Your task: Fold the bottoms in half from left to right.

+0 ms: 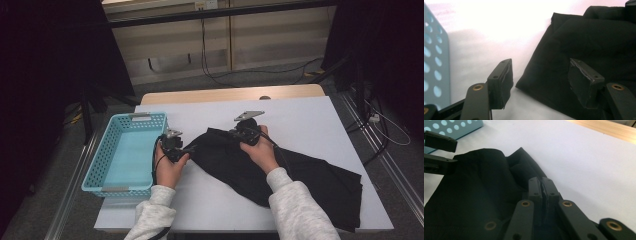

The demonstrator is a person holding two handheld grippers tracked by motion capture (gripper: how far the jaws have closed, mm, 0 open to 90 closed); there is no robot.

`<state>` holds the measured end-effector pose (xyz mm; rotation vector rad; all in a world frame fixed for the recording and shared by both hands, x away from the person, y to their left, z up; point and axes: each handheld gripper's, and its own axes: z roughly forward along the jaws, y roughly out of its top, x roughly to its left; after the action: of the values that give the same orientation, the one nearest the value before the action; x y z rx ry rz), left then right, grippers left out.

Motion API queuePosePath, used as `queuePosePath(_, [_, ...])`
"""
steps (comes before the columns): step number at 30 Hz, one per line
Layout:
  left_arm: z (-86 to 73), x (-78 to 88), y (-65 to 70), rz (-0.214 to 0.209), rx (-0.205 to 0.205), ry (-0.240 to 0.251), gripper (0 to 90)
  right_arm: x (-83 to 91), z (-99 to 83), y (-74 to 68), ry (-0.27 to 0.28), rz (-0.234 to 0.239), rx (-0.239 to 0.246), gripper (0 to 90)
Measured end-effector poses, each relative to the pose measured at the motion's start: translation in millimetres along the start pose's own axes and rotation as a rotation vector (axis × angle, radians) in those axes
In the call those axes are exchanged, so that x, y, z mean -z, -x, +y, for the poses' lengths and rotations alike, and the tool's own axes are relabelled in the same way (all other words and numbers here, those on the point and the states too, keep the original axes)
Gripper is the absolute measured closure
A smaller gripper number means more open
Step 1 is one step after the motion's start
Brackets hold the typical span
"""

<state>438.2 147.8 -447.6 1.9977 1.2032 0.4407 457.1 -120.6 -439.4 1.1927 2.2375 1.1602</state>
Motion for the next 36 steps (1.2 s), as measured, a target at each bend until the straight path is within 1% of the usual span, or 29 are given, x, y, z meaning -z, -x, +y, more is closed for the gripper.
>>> queuePosePath(1, [-0.4,-1.5,0.2,-0.012,0.006,-0.003,37.0,0.2,-0.4,0.0,-0.007,0.008,0.003,87.2])
queuePosePath(2, [-1.3,-3.5,0.3,-0.022,0.002,-0.015,37.3,0.4,-0.6,-0.4,-0.01,0.007,0.007,87.1])
queuePosePath(4, [-4.1,-7.0,-1.0,-0.024,0.012,-0.04,39.4,1.0,-0.7,-1.4,-0.013,0.005,0.01,87.1])
queuePosePath(5, [-5.2,-7.8,-1.1,-0.035,0.01,-0.057,45.8,1.4,-1.0,-2.0,-0.012,0.008,0.007,87.1])
queuePosePath(6, [-5.5,-7.8,-0.2,-0.039,0.009,-0.051,50.1,1.5,-1.1,-2.4,-0.014,0.008,0.008,87.1])
queuePosePath(7, [-5.0,-6.9,0.1,-0.044,0.008,-0.062,56.0,1.7,-1.2,-2.9,-0.016,0.007,0.009,87.1])
queuePosePath(8, [-3.5,-5.5,1.8,-0.064,0.019,-0.084,63.9,1.7,-1.2,-3.0,-0.015,0.007,0.008,87.1])
queuePosePath(9, [-2.5,-4.3,3.7,-0.068,0.021,-0.104,71.0,1.6,-1.3,-3.0,-0.017,0.005,0.007,87.1])
queuePosePath(10, [-2.1,-4.3,5.1,-0.075,0.023,-0.113,76.2,1.5,-1.4,-2.8,-0.016,0.001,0.009,87.1])
queuePosePath(11, [-2.0,-4.4,6.0,-0.081,0.024,-0.117,80.4,1.2,-1.4,-2.4,-0.018,-0.001,0.01,87.1])
queuePosePath(13, [-1.4,-3.9,6.9,-0.09,0.034,-0.125,85.8,0.5,-1.5,-1.3,-0.017,-0.005,0.006,87.1])
queuePosePath(14, [-1.5,-3.7,7.1,-0.087,0.044,-0.125,87.2,0.3,-1.6,-0.7,-0.014,-0.007,0.002,87.1])
queuePosePath(15, [-1.1,-2.6,6.6,-0.091,0.045,-0.132,87.8,0.4,-1.4,0.5,-0.009,-0.015,-0.003,87.2])
queuePosePath(17, [-1.3,-0.4,5.7,-0.09,0.069,-0.146,88.5,0.7,-0.4,3.2,0.006,-0.026,-0.011,87.2])
queuePosePath(19, [-1.9,1.9,5.7,-0.088,0.073,-0.15,88.9,1.8,1.6,5.9,0.032,-0.042,-0.019,87.3])
queuePosePath(20, [-2.2,3.3,6.0,-0.085,0.084,-0.153,89.0,2.8,3.5,8.2,0.051,-0.054,-0.028,87.4])
queuePosePath(22, [-1.5,6.0,6.5,-0.09,0.082,-0.148,89.0,2.7,6.9,11.3,0.083,-0.055,-0.053,87.5])
queuePosePath(24, [-0.6,7.4,7.0,-0.09,0.082,-0.141,89.0,-0.1,9.8,11.4,0.087,-0.053,-0.065,87.1])
queuePosePath(25, [-0.6,7.5,6.8,-0.092,0.083,-0.139,88.8,-3.0,11.0,10.5,0.09,-0.066,-0.061,85.8])
queuePosePath(27, [-1.4,7.3,5.3,-0.094,0.092,-0.148,87.6,-8.3,11.2,8.3,0.081,-0.09,-0.05,78.8])
queuePosePath(28, [-1.8,7.5,4.6,-0.093,0.097,-0.152,87.4,-11.3,10.3,6.5,0.072,-0.091,-0.036,75.0])
queuePosePath(29, [-2.0,7.7,3.7,-0.099,0.104,-0.158,87.0,-11.8,9.5,4.9,0.065,-0.107,-0.014,71.4])
queuePosePath(30, [-2.1,7.7,3.5,-0.099,0.104,-0.161,85.4,-11.4,8.7,3.5,0.055,-0.123,-0.004,67.7])
queuePosePath(31, [-2.3,7.4,3.8,-0.091,0.101,-0.165,84.9,-10.4,7.8,3.0,0.05,-0.114,-0.005,66.8])
queuePosePath(32, [-2.3,7.5,3.7,-0.092,0.1,-0.166,83.4,-8.6,6.7,2.6,0.047,-0.094,-0.015,64.1])
queuePosePath(33, [-2.3,7.7,4.4,-0.091,0.107,-0.169,81.1,-5.8,5.3,1.9,0.049,-0.086,-0.021,61.8])
queuePosePath(34, [-2.1,8.0,4.6,-0.098,0.114,-0.179,81.6,-2.2,3.7,0.8,0.047,-0.081,-0.016,61.1])
queuePosePath(35, [-1.8,8.2,4.7,-0.103,0.117,-0.182,81.7,1.3,1.6,-0.4,0.043,-0.067,-0.005,58.5])
queuePosePath(36, [-0.8,8.7,4.9,-0.101,0.117,-0.177,79.8,4.0,-0.3,-1.4,0.036,-0.062,0.002,53.9])
